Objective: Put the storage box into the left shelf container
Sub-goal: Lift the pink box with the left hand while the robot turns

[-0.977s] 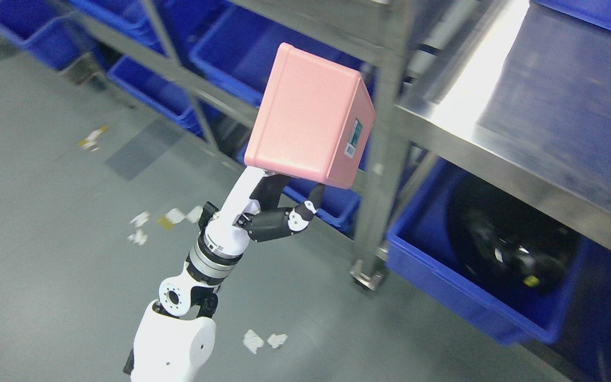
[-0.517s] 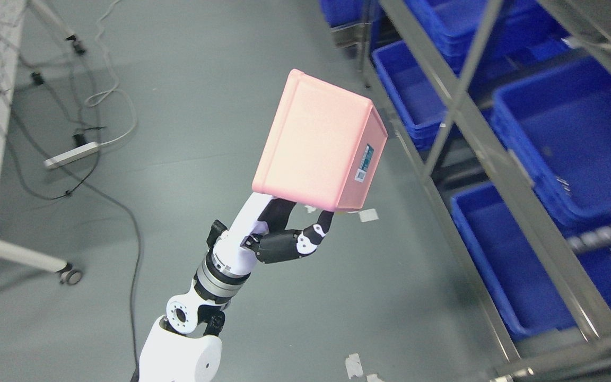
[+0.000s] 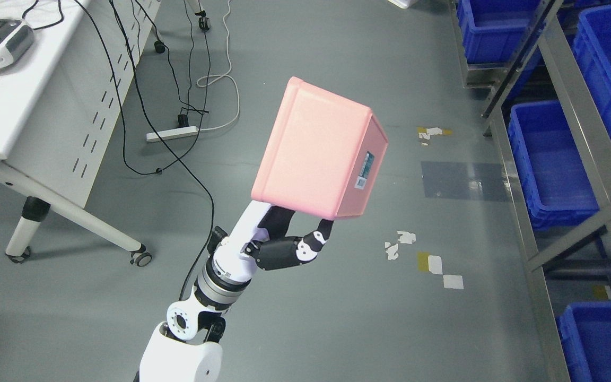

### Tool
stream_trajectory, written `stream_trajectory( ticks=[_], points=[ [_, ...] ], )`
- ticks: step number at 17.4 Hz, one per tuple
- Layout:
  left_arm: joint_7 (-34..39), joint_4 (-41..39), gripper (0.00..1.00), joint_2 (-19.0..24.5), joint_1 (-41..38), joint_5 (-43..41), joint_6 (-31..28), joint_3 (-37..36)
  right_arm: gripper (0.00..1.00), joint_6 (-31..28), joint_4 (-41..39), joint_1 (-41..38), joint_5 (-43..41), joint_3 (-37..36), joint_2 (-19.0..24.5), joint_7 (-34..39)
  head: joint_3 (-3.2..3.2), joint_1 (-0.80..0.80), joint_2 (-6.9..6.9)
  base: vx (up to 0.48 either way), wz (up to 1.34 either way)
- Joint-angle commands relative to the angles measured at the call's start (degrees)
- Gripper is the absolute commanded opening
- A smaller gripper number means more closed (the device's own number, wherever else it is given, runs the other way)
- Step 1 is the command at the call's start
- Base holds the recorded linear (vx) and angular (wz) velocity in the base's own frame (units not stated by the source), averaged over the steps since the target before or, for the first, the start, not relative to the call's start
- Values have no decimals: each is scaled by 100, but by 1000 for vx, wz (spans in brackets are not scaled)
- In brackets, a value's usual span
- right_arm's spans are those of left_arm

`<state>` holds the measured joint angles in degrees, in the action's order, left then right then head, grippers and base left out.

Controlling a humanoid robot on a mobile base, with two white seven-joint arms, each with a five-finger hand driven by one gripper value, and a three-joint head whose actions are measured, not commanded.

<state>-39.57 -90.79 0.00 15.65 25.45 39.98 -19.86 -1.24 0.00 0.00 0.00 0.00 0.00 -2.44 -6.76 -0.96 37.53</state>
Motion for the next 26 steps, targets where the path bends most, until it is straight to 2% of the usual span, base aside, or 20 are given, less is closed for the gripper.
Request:
stream_trajectory(
  ticks=[1,18,26],
  points=[
    [1,-62,1,100,-27,-5,1,0,100,1,-100,-53,9,-27,-100,-2,0,0,0,373,185],
    [-166,-53,1,100,-634,-14,133,-105,100,1,-100,-53,9,-27,-100,-2,0,0,0,467,64],
    [-288,52,1,100,-958,-40,150,-807,100,1,-100,-53,9,-27,-100,-2,0,0,0,498,-333]
  ],
)
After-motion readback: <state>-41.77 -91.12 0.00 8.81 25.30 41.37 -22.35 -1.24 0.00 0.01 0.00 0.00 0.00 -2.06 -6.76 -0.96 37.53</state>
